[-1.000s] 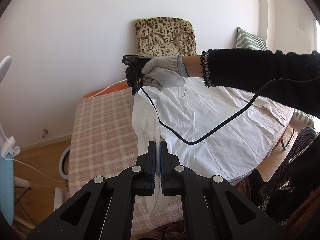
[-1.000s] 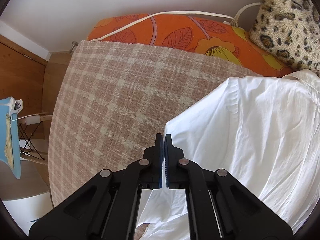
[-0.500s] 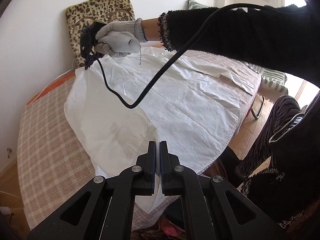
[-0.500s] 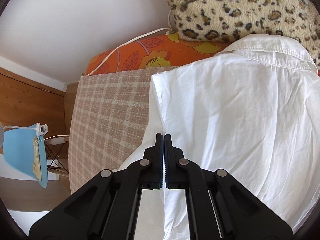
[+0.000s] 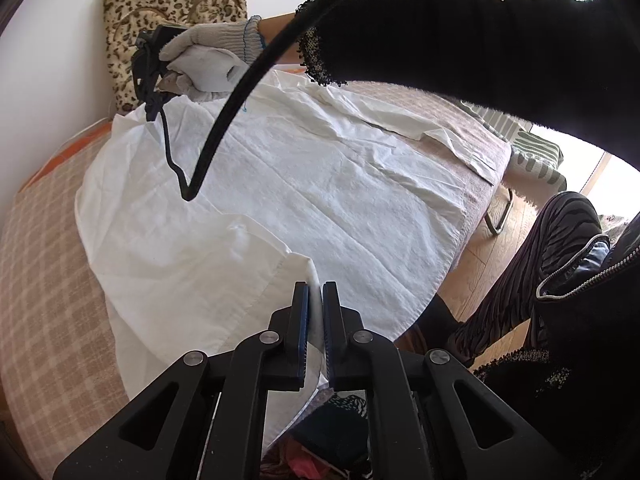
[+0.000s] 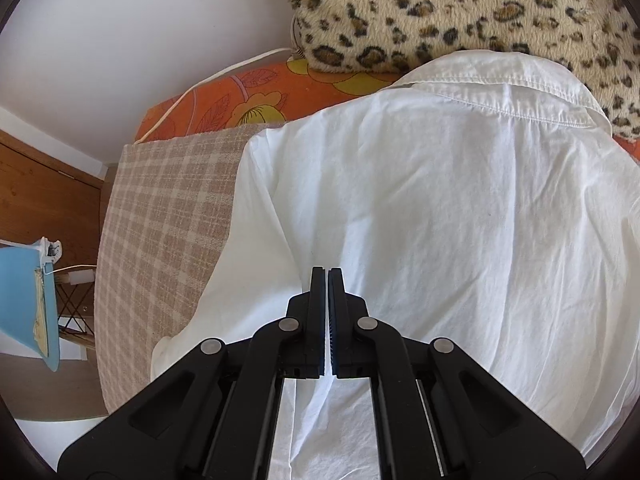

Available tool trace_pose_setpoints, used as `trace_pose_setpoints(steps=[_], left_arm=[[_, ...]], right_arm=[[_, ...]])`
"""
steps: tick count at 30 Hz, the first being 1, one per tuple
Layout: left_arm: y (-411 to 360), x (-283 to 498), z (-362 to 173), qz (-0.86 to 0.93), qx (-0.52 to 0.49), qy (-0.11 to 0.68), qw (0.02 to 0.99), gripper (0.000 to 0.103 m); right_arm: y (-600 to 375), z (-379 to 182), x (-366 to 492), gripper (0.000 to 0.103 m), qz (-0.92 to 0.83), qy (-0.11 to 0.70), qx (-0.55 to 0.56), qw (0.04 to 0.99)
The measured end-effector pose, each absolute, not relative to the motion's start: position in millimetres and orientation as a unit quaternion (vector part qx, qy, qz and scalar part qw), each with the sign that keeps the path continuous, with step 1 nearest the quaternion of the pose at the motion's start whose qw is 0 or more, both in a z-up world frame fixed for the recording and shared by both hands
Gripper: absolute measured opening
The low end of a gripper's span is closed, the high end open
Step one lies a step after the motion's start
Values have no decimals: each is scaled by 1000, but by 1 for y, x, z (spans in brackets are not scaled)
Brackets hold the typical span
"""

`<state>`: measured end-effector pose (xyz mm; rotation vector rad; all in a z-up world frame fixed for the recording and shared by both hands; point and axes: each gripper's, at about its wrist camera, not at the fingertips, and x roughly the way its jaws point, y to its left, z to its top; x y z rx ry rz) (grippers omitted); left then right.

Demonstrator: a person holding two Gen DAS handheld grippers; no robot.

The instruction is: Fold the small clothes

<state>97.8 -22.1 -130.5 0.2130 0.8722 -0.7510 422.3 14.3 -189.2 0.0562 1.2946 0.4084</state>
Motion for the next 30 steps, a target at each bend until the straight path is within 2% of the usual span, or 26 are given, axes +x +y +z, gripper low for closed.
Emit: trace_pose_setpoints(steps=[1, 2, 3, 7, 8, 11, 13, 15, 18, 23, 30], left_arm=[[-24, 97, -133, -352, 106, 417, 831, 11], [-25, 95, -136, -347, 112, 421, 831, 19], [-26, 94, -137, -339, 118, 423, 832, 33], [-17, 85, -141, -318, 126, 428, 837, 37], [-11, 82, -142, -308, 126, 431, 839, 44], [14, 81, -143, -279, 87, 443, 847, 45], [34, 86, -147, -253, 46, 459, 851, 45], [51, 93, -155, -236, 4, 478, 846, 45], [65, 104, -165, -222, -46, 500, 836, 45], [71, 113, -172, -217, -64, 508, 831, 45], [74, 116, -163, -187, -20, 479, 857, 45]], right_arm=[[13, -187, 421, 2, 190, 598, 29, 778], [13, -186, 420, 2, 196, 600, 32, 775], [12, -185, 417, 3, 204, 603, 35, 770], [15, -174, 401, 12, 188, 581, -14, 792], [17, -168, 395, 12, 199, 575, -16, 793], [30, -153, 374, 18, 257, 567, -17, 783], [47, -146, 356, 36, 290, 560, -34, 775], [68, -144, 336, 43, 322, 552, -54, 767], [99, -147, 317, 44, 345, 556, -82, 752], [126, -158, 300, 44, 341, 548, -132, 753], [90, -137, 298, 44, 312, 524, -95, 787]])
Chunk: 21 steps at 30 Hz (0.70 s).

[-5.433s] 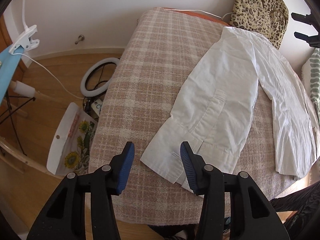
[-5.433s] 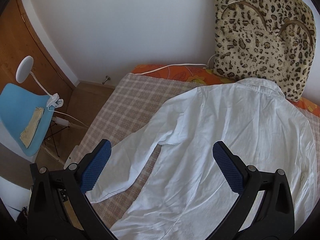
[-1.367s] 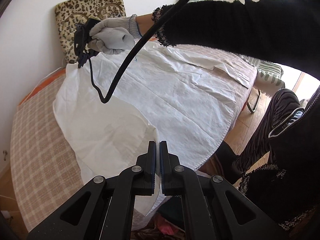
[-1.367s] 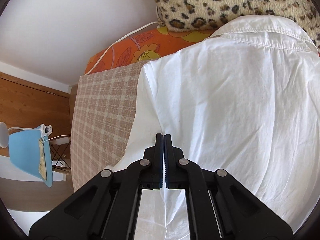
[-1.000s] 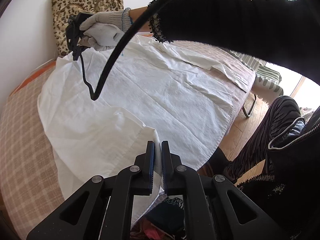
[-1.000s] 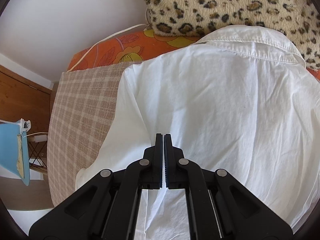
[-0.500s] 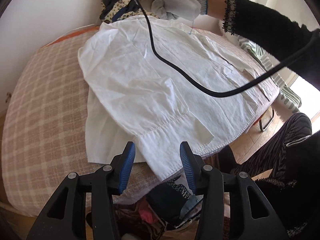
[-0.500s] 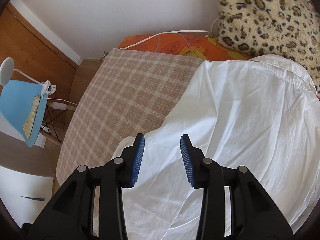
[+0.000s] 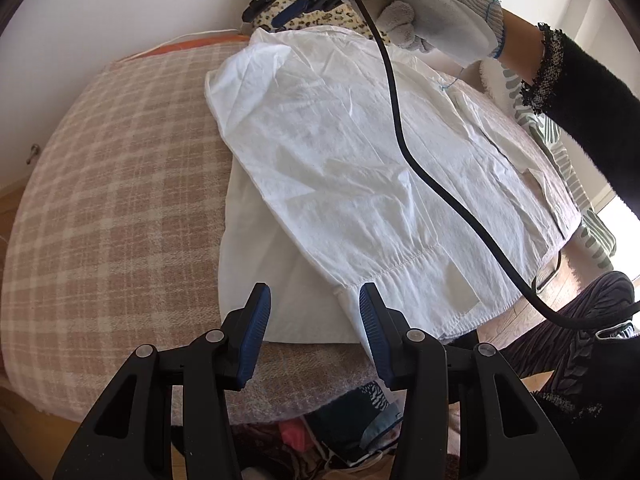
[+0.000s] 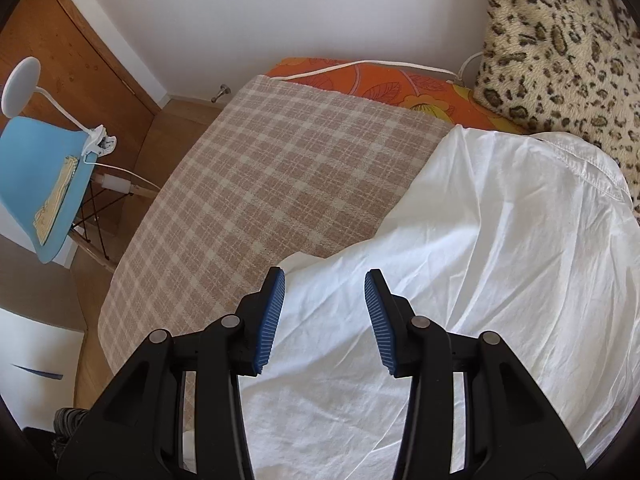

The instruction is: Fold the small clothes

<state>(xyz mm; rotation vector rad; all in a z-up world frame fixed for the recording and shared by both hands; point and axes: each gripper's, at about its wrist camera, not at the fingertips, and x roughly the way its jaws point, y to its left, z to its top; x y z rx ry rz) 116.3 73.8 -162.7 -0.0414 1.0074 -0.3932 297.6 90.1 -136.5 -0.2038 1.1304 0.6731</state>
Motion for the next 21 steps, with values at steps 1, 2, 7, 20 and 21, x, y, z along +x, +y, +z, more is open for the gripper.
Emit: trace_pose_setpoints(steps=[1, 2, 7, 20, 21], left_arm=[[74, 117, -160, -183, -15, 474, 861, 45], [74, 118, -157, -182, -11, 469, 864, 45], [69, 122, -142, -179, -8, 444, 878, 45], [3, 118, -105, -234, 21, 393, 889, 45], [-5, 117, -103, -242, 24, 392, 888, 45]], right_arm=[[79, -129, 295, 44, 310, 517, -82, 794], [67, -121, 292, 44, 306, 512, -69, 800], [1, -83, 270, 44, 279, 477, -29, 833], [-187, -27, 179, 55, 181, 421, 37, 888], [-202, -25, 171, 55, 172, 419, 41, 890]])
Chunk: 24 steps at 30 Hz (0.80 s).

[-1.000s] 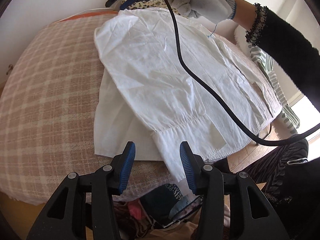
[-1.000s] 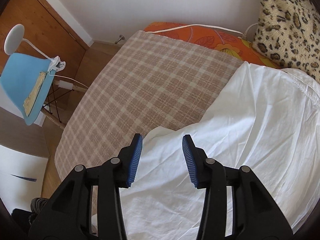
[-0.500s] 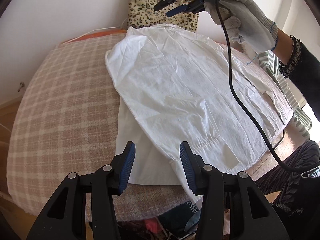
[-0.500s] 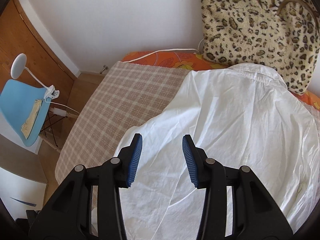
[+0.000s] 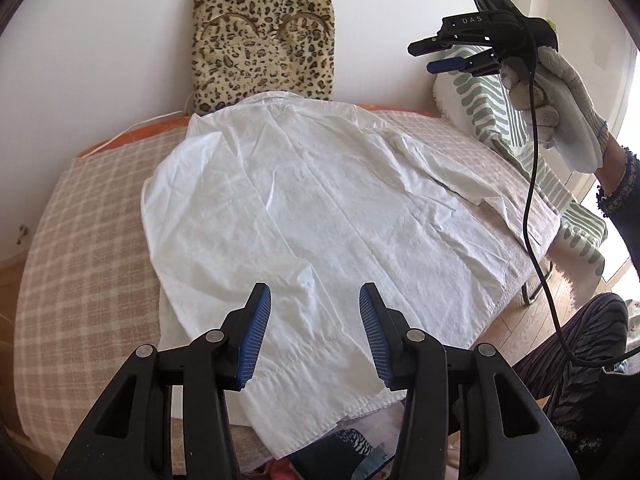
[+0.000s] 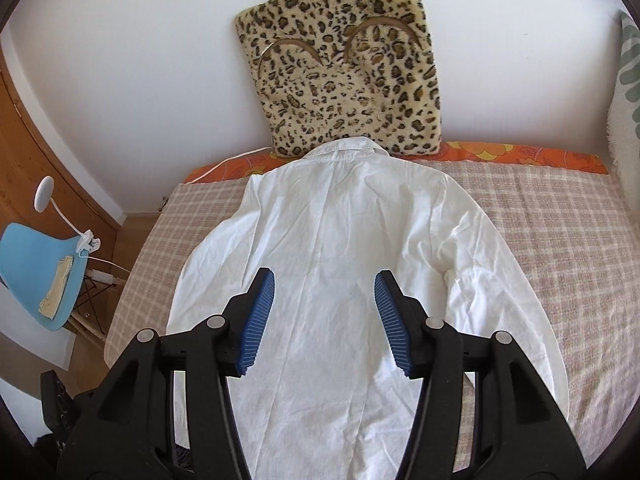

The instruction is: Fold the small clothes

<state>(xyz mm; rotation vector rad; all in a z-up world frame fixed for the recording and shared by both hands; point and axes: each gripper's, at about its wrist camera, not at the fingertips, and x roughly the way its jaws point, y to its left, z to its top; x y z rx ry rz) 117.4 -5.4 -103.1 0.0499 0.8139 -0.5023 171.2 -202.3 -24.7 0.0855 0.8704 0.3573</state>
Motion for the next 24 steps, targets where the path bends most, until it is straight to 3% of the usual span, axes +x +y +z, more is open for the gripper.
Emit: trace_pose_setpoints(steps=[16, 24], left_arm=[[-176, 103, -82, -368, 80, 370, 850, 45], [-276, 90, -82, -432, 109, 362, 819, 45]], right_arm=[[-435, -14, 79, 55, 60, 399, 119, 907], [-508, -54, 43, 55, 54, 434, 141, 888]])
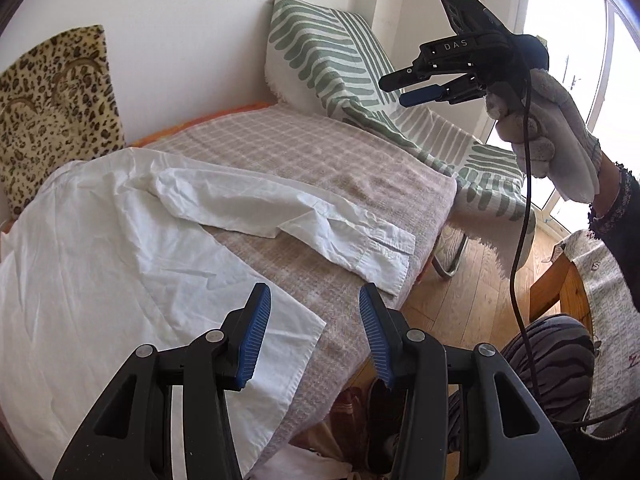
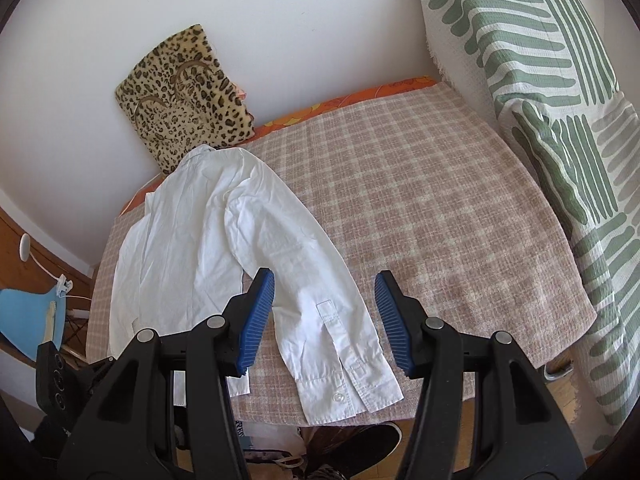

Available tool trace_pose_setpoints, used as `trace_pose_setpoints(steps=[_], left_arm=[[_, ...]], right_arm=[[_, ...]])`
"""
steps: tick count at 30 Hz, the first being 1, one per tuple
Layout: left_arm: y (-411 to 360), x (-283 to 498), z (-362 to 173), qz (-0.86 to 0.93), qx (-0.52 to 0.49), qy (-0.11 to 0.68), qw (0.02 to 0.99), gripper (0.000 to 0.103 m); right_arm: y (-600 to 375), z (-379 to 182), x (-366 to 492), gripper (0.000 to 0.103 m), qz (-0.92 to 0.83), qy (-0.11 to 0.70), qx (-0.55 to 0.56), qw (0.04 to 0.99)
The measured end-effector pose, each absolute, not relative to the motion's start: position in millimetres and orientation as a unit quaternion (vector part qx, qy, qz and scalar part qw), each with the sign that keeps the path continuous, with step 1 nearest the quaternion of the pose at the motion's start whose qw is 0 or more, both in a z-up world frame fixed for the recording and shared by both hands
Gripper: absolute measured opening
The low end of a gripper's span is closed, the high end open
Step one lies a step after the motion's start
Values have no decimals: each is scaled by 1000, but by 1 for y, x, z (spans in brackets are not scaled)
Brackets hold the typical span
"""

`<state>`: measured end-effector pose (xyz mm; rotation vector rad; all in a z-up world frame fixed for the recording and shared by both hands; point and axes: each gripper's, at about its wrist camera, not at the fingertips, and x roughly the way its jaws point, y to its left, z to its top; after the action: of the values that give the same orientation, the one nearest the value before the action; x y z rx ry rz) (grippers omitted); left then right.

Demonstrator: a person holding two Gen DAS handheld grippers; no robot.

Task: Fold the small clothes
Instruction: 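Close the left tool on the shirt sleeve cuff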

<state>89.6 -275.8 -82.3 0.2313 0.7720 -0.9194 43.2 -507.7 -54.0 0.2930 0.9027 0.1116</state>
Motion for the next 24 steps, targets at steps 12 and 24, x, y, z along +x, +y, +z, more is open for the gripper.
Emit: trace_pose_setpoints(steps=[12, 24], left_arm=[[-330, 104, -100, -446, 122, 389, 797, 45], [-388, 82, -129, -485, 162, 382, 770, 45]], right_arm=[[-540, -179, 16, 55, 61, 528, 166, 830], [-557, -216, 13, 55, 78, 562, 219, 794]])
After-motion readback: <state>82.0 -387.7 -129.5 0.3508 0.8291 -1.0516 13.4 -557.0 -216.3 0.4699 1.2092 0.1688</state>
